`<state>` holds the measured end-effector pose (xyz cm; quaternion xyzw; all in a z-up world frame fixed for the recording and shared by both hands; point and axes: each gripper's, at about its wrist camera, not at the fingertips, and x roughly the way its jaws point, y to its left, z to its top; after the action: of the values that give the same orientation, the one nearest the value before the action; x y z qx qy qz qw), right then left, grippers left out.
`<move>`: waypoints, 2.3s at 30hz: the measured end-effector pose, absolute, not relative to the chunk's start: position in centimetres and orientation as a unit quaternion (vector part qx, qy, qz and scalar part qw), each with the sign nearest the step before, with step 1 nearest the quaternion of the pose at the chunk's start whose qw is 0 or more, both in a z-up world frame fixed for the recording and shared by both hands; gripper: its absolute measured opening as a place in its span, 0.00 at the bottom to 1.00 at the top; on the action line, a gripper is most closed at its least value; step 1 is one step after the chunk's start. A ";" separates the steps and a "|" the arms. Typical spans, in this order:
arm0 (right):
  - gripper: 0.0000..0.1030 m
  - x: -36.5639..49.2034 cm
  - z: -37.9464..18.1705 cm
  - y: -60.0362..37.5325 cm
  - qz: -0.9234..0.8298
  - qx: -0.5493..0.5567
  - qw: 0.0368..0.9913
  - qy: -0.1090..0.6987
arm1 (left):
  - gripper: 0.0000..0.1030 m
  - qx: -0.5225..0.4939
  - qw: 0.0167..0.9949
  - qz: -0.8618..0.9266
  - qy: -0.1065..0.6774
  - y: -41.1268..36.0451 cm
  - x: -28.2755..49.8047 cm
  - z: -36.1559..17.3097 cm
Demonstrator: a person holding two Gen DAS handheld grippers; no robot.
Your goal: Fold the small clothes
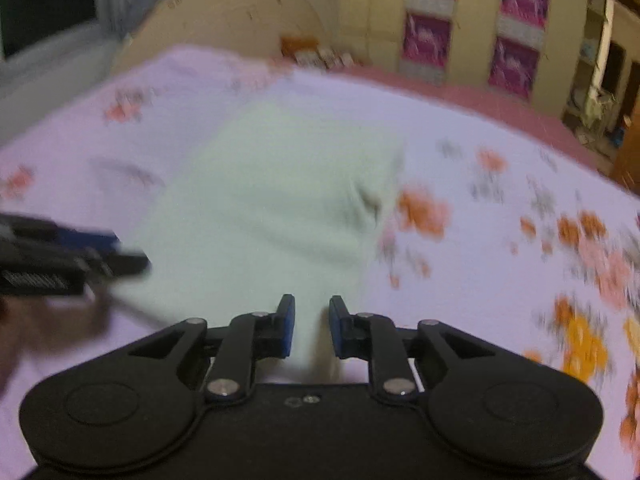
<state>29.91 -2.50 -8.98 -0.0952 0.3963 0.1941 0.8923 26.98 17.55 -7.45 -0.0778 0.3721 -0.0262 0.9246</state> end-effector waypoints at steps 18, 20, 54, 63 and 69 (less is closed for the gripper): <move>0.52 29.8 -10.0 -4.1 0.150 -0.054 0.906 0.393 | 0.93 -0.056 0.924 0.034 0.376 16.2 26.2 -8.2; 0.55 29.9 -10.1 -4.5 0.149 -0.044 0.905 0.396 | 0.94 -0.059 0.923 0.039 0.379 16.3 26.1 -8.0; 0.83 -1.8 6.7 -13.7 0.097 0.021 0.952 0.289 | 1.00 -0.034 0.972 -0.025 0.233 8.1 -6.3 10.6; 0.83 -4.4 9.2 -13.8 0.092 0.005 0.961 0.260 | 1.00 -0.048 0.975 -0.023 0.213 7.9 -8.7 12.7; 0.84 -4.6 9.8 -13.1 0.089 -0.001 0.964 0.249 | 1.00 -0.048 0.976 -0.019 0.210 8.5 -8.8 12.8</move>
<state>-4.58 -13.06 9.83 -0.0015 0.2487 0.0893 0.9645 -8.77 8.53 12.84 -0.0476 0.2104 -0.0192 0.9763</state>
